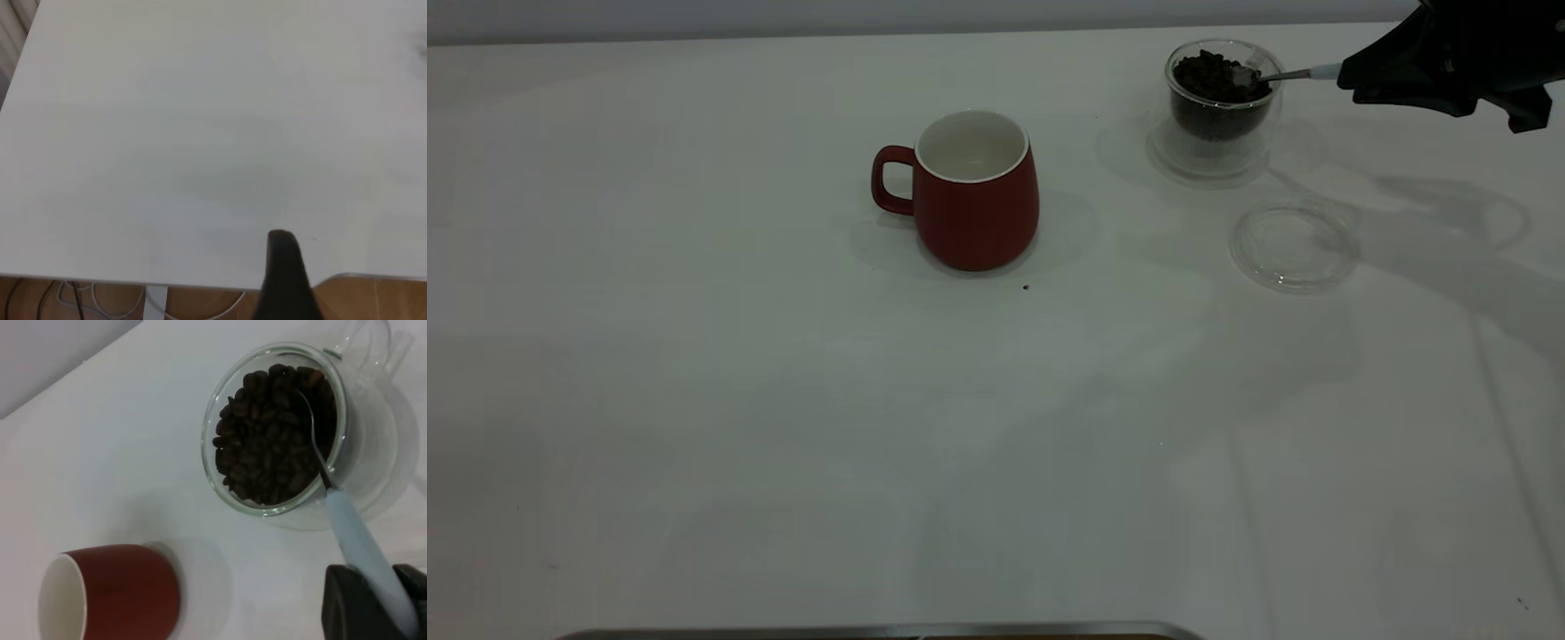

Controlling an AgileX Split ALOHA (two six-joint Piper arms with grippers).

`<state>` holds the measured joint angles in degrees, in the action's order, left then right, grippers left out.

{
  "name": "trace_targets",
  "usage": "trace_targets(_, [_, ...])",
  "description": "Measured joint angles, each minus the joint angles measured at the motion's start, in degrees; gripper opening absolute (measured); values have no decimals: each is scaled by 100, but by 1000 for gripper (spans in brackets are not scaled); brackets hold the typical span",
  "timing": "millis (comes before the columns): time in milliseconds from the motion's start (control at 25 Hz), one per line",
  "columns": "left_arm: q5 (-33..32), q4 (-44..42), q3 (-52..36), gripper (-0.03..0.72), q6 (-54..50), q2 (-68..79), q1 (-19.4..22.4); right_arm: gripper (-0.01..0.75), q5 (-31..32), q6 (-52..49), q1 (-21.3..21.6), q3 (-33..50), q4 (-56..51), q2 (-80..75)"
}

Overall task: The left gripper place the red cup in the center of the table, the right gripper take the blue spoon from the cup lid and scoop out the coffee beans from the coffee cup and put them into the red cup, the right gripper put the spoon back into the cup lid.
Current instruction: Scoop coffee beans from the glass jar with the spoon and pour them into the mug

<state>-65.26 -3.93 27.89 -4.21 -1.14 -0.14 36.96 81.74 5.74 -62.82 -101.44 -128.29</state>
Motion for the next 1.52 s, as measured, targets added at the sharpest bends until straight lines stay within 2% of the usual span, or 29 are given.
trace_targets(560, [0, 0, 0, 587, 0, 0, 0, 114, 678, -467, 13, -79, 3, -294])
trace_targets(1080, [5, 0, 0, 587, 0, 0, 0, 114, 1388, -1088, 408, -116, 9, -587])
trace_targets(1520, [5, 0, 0, 587, 0, 0, 0, 114, 2337, -1176, 786, -122, 9, -904])
